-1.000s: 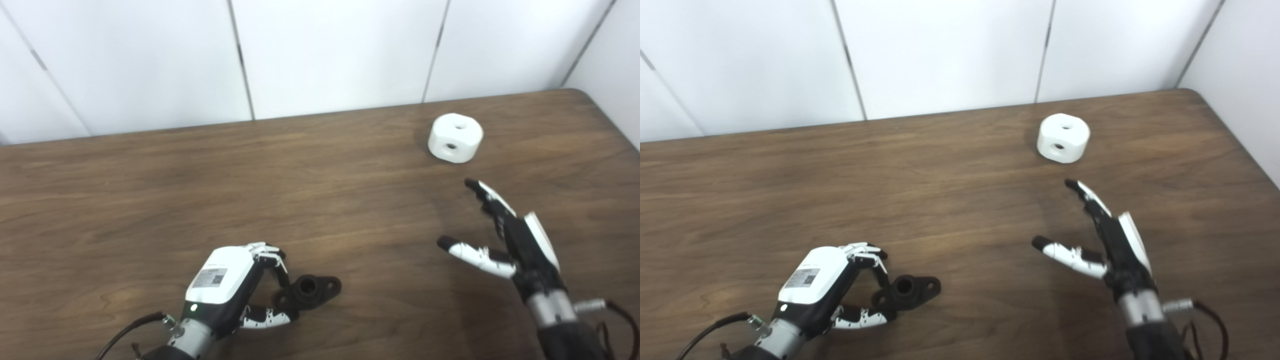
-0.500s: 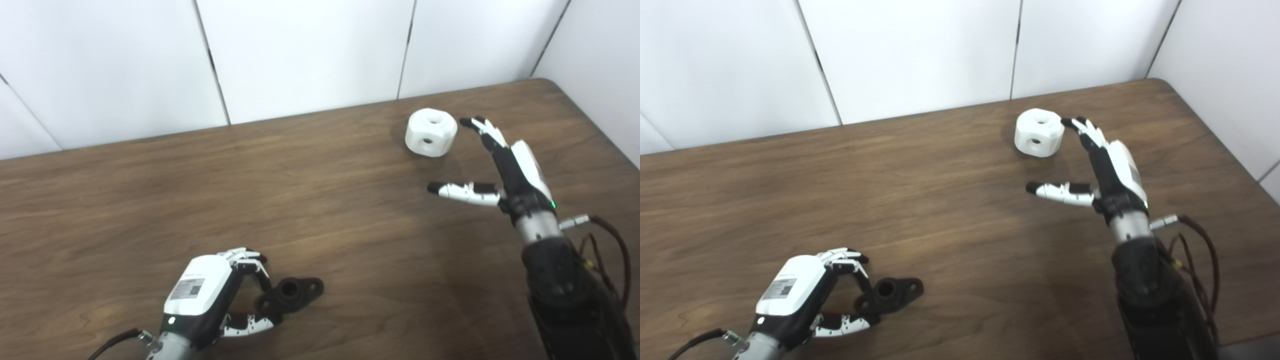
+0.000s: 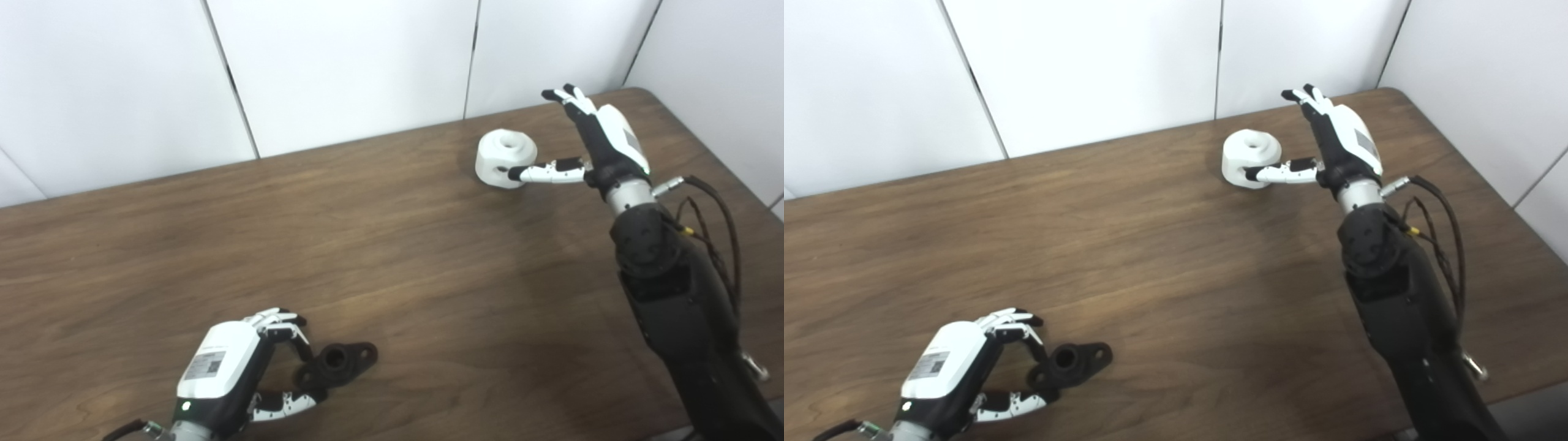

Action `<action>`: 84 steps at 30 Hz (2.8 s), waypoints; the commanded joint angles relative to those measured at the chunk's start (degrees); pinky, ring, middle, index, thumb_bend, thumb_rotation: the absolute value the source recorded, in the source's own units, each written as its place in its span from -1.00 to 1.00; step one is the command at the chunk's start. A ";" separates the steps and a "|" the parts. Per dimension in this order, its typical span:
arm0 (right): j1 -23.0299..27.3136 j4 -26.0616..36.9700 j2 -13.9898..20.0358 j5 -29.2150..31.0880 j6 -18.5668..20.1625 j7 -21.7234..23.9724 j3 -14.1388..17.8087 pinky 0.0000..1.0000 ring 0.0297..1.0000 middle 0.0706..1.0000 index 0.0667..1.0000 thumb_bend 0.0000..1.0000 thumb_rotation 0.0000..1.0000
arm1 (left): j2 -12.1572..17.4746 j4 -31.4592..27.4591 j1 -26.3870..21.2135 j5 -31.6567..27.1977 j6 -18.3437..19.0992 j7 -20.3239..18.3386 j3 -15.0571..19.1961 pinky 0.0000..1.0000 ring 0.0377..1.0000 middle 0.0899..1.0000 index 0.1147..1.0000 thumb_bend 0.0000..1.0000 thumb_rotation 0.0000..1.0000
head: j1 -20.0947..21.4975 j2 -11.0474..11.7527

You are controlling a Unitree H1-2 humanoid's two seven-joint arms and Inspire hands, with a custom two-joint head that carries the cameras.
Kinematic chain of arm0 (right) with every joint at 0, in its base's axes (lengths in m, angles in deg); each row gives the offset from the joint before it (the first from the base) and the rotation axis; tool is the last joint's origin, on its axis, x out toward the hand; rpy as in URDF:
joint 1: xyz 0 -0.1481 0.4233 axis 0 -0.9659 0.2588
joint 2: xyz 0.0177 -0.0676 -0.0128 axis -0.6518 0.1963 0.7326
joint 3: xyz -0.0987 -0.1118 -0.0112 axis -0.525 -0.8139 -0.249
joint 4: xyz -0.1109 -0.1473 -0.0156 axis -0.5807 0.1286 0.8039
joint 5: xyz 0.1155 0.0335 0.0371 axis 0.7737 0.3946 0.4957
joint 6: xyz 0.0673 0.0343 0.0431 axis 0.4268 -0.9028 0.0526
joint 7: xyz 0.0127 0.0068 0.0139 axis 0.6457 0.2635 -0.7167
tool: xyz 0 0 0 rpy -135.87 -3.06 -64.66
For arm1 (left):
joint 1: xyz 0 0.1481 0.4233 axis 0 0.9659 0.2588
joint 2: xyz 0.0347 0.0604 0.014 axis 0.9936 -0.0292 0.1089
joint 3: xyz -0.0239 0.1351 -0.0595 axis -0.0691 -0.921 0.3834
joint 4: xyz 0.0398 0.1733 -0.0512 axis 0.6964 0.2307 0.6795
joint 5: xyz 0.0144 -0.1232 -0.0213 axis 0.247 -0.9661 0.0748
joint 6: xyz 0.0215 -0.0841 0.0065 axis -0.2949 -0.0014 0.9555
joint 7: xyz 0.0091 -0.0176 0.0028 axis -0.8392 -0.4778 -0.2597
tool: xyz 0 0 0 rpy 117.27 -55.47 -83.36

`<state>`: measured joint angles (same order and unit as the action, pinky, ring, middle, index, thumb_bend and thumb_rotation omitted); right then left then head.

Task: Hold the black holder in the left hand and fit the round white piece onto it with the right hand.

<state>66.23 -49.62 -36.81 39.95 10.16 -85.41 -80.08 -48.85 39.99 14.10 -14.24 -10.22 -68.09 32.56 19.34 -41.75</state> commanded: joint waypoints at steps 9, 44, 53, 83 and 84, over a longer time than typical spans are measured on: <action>9.14 -10.23 6.04 -4.01 -0.98 1.54 -5.33 0.80 0.96 0.90 0.73 0.61 -0.39 | 2.51 3.36 2.79 1.03 3.18 -3.44 1.02 0.57 0.69 0.52 -0.16 0.03 -0.89 | 0.13 -0.13; 13.77 -17.29 8.58 -4.97 0.15 6.87 -12.03 0.94 1.00 0.91 0.63 0.52 -0.46 | 1.76 3.83 2.65 0.51 2.84 -2.62 0.90 0.55 0.68 0.51 -0.16 0.03 -0.89 | -0.65 -0.45; 14.28 -17.29 8.53 -4.71 -1.13 6.54 -11.84 0.92 1.00 0.88 0.51 0.51 -0.46 | 1.65 3.70 2.60 0.52 2.89 -2.75 0.79 0.55 0.68 0.51 -0.16 0.03 -0.89 | -0.83 -0.65; 13.86 -17.00 9.23 -6.59 -5.39 4.62 -13.29 0.90 0.95 0.76 -0.08 0.07 -0.70 | 1.64 2.48 3.13 0.51 3.07 -2.92 1.01 0.53 0.67 0.50 -0.16 0.04 -0.90 | -1.18 -1.70; 13.78 -17.09 9.16 -6.66 -5.82 4.23 -13.20 0.90 0.94 0.75 -0.09 0.06 -0.70 | 1.68 2.47 3.15 0.47 2.99 -2.86 1.03 0.53 0.66 0.50 -0.16 0.04 -0.90 | -1.18 -1.70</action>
<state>77.93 -68.06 -29.44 34.09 6.56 -79.33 -93.79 -48.94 39.95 14.11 -14.26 -10.23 -67.82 33.08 18.10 -43.42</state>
